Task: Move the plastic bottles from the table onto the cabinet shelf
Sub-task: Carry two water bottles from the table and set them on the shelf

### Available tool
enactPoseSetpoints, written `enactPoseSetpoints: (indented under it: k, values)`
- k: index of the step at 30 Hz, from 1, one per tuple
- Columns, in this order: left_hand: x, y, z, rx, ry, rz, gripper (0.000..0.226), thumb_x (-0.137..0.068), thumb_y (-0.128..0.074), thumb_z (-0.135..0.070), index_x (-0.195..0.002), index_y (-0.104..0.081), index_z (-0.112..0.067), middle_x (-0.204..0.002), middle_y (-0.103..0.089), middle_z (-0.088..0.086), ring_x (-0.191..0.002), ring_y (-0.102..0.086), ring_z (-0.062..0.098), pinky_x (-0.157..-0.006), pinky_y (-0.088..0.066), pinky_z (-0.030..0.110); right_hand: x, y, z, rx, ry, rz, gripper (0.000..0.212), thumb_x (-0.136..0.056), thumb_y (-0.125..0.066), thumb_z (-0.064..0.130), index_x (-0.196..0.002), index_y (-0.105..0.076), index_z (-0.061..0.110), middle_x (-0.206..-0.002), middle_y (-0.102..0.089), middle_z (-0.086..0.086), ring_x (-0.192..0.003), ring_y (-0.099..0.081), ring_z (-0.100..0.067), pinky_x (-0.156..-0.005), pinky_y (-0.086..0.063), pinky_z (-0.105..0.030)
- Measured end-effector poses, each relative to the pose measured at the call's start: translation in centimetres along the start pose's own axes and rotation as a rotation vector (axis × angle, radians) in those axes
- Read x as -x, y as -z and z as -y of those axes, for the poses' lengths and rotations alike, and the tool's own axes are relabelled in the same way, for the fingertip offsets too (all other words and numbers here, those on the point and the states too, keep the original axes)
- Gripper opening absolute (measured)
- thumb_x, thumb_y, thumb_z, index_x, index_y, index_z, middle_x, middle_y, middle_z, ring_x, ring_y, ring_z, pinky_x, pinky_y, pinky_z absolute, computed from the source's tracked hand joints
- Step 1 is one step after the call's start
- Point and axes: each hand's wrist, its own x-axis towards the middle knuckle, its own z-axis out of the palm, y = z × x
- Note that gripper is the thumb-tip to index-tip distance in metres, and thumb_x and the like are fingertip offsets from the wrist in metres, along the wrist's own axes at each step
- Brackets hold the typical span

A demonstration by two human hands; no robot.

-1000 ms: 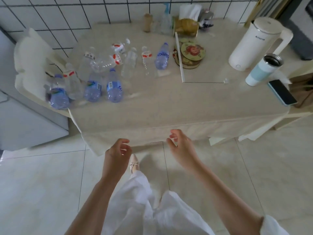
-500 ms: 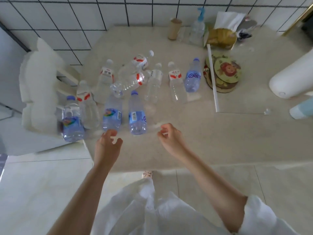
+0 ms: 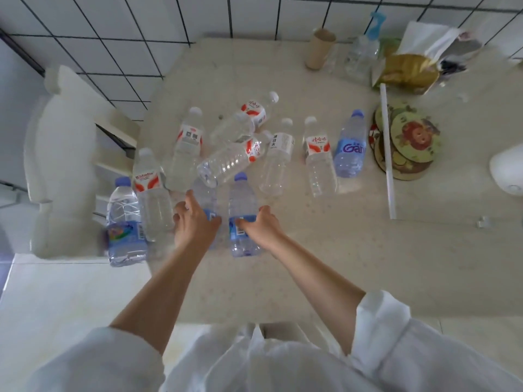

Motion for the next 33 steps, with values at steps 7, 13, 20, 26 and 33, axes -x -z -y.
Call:
enactPoseSetpoints:
  k: [7, 13, 20, 26, 33]
  values:
    - [-1.2, -1.0, -0.4, -0.026, 0.065, -0.034, 0.096, -0.078, -0.076, -0.027, -0.147, -0.01, -0.02, -0.133, -0.044, 0.022, -0.124, -0.044, 0.042, -0.094, -0.041, 0.049, -1.4, -1.2, 1.2, 0.017, -0.098, -0.02, 0.09, -0.056, -0.079, 0.057, -0.123, -0.041, 0.009, -0.126, -0.052, -0.012, -0.113, -0.057, -0.033, -0.096, -0.049, -0.045]
    - [-1.8, -0.9, -0.2, -0.019, 0.062, -0.037, 0.094, -0.077, -0.078, -0.02, -0.146, -0.014, -0.014, -0.127, -0.049, 0.023, -0.118, -0.048, 0.045, -0.092, -0.043, 0.051, -1.9, -2.1, 0.8, 0.119, -0.097, -0.067, 0.087, -0.067, -0.079, 0.055, -0.127, -0.036, 0.011, -0.128, -0.045, -0.011, -0.115, -0.055, -0.033, -0.092, -0.044, -0.042]
    - [-1.9, 0.2, 1.5, 0.162, 0.106, 0.052, 0.083, -0.065, -0.088, -0.024, -0.133, -0.042, -0.009, -0.116, -0.062, 0.013, -0.105, -0.059, 0.035, -0.087, -0.047, 0.041, -2.1, -1.0, 0.4, 0.03, -0.11, -0.002, 0.069, -0.064, -0.076, 0.053, -0.112, -0.046, 0.013, -0.112, -0.059, -0.008, -0.098, -0.062, -0.029, -0.089, -0.053, -0.044]
    - [-0.1, 0.4, 4.0, 0.299, 0.208, 0.136, 0.076, -0.054, -0.093, -0.032, -0.117, -0.056, -0.011, -0.095, -0.067, 0.01, -0.082, -0.064, 0.028, -0.075, -0.054, 0.039, -1.0, -0.7, -1.0, -0.115, -0.179, 0.021, 0.063, -0.044, -0.069, 0.052, -0.096, -0.061, 0.016, -0.09, -0.071, -0.005, -0.082, -0.069, -0.026, -0.08, -0.059, -0.041]
    - [2.5, 0.5, 4.4, 0.463, 0.199, 0.119, 0.077, -0.056, -0.093, -0.024, -0.122, -0.054, -0.015, -0.098, -0.067, 0.004, -0.079, -0.064, 0.019, -0.068, -0.053, 0.032, 0.1, -1.1, -3.1, -0.164, -0.163, 0.044, 0.072, -0.043, -0.075, 0.054, -0.103, -0.057, 0.018, -0.097, -0.069, -0.005, -0.086, -0.069, -0.025, -0.077, -0.06, -0.041]
